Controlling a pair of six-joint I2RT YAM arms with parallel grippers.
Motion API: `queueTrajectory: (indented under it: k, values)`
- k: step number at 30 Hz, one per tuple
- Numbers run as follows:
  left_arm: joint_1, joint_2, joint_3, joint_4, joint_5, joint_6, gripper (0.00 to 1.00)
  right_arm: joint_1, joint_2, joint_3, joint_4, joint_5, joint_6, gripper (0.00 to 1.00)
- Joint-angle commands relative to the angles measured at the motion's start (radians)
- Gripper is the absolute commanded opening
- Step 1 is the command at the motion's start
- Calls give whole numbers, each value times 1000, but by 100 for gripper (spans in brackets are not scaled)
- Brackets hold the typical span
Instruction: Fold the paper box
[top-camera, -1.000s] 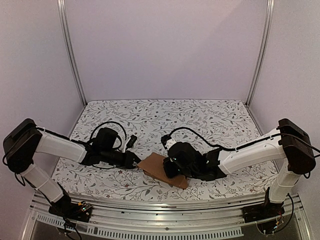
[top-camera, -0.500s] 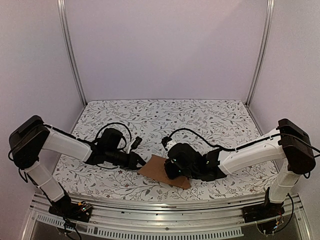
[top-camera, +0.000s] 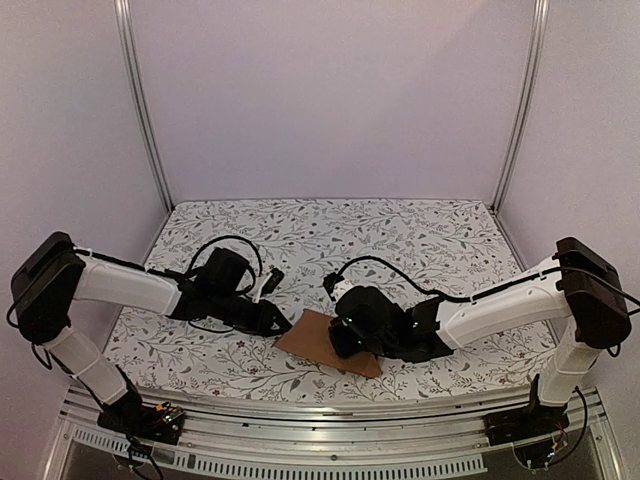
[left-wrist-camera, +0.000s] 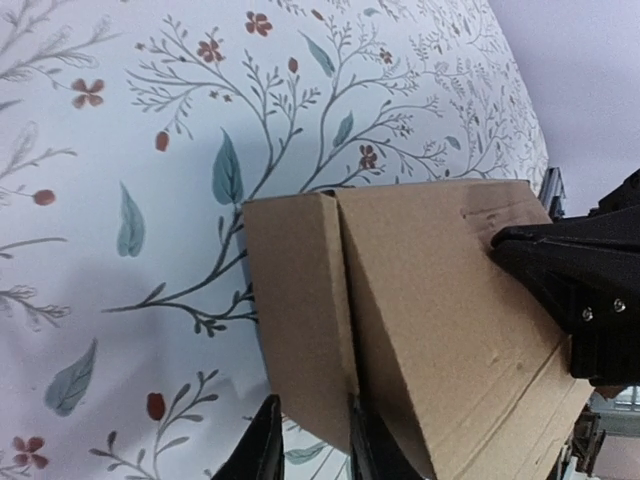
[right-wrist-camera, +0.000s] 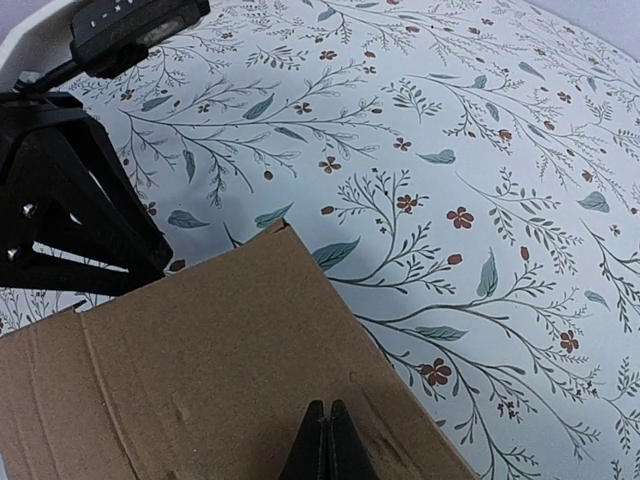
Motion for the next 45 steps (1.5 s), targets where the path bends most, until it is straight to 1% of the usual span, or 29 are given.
queueTrajectory:
  k: [1, 5, 7, 9, 12, 15, 18, 20, 31, 35, 39, 41, 45]
  values:
    - [-3, -106, 44, -254, -207, 93, 24, 6, 0, -23, -60, 9, -16, 2]
    - [-18, -183, 101, -373, -354, 131, 26, 5, 3, -19, -61, 9, -18, 2]
    - [-24, -210, 125, -396, -379, 147, 28, 6, 3, -17, -61, 8, -18, 2]
    - [-31, -222, 143, -387, -363, 152, 29, 6, 4, -15, -61, 6, -17, 3]
    - [-59, -212, 174, -357, -300, 152, 29, 6, 3, -13, -62, 7, -18, 2]
    - [-115, -169, 207, -324, -273, 142, 30, 5, -1, -12, -65, 9, -18, 2]
    - [-172, -109, 235, -266, -211, 136, 29, 5, -4, -12, -66, 9, -16, 2]
    - [-186, -76, 240, -229, -187, 118, 29, 6, -7, -12, -68, 10, -14, 2]
    - [-195, 5, 176, -161, -228, 97, 28, 7, -58, -26, -79, 21, -13, 3]
    - [-195, 18, 165, -149, -232, 93, 27, 6, -98, -38, -84, 29, -10, 7]
    - [-195, 29, 163, -138, -228, 88, 27, 6, -170, -59, -109, 51, -5, 17]
    - [-195, 33, 163, -134, -224, 87, 27, 5, -229, -75, -135, 67, -4, 26]
    - [-195, 33, 165, -132, -220, 85, 27, 7, -364, -120, -235, 125, 1, 36]
